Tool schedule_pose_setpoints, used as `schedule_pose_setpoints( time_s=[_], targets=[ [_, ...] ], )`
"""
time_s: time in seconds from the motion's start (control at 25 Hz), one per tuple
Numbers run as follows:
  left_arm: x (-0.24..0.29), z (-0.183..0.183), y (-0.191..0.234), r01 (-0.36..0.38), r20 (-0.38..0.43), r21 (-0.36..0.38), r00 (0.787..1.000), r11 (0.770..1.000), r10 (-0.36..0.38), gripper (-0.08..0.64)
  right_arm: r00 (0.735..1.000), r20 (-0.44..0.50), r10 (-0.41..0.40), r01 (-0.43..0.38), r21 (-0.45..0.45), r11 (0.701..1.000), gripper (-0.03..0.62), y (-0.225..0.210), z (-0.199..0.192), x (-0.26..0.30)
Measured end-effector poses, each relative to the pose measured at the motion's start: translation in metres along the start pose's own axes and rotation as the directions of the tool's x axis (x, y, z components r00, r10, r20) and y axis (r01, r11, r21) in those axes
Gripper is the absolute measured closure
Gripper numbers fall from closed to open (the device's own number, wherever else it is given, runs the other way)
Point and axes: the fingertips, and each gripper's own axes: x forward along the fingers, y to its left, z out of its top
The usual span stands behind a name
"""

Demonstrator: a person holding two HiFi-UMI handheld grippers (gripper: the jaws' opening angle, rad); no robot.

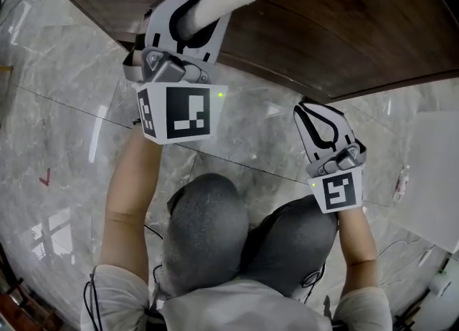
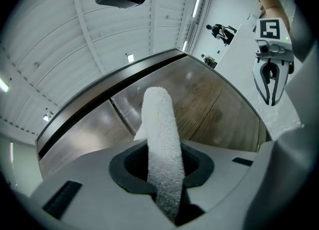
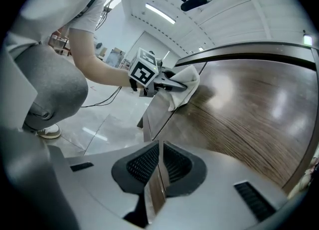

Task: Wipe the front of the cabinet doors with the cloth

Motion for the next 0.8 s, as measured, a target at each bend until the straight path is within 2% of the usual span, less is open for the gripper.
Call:
schedule_pose_setpoints(
  time_s=[0.24, 0.8],
  targets=[
    [0.016, 0.013, -0.025, 0.038, 0.022, -0.001, 0.999, 0.999, -0.038, 0.453, 1.0, 0.002, -0.01, 0.01, 0.009, 1.0, 0.541, -0.006, -0.01, -0.006],
    [0.031, 0.037, -0.057, 0.048, 0.014, -0.001, 0.999, 0.999, -0.048, 0.453, 0.999, 0.041, -0.034, 0.032, 0.046, 0.998, 0.541, -0.015, -0.029, -0.024]
  ],
)
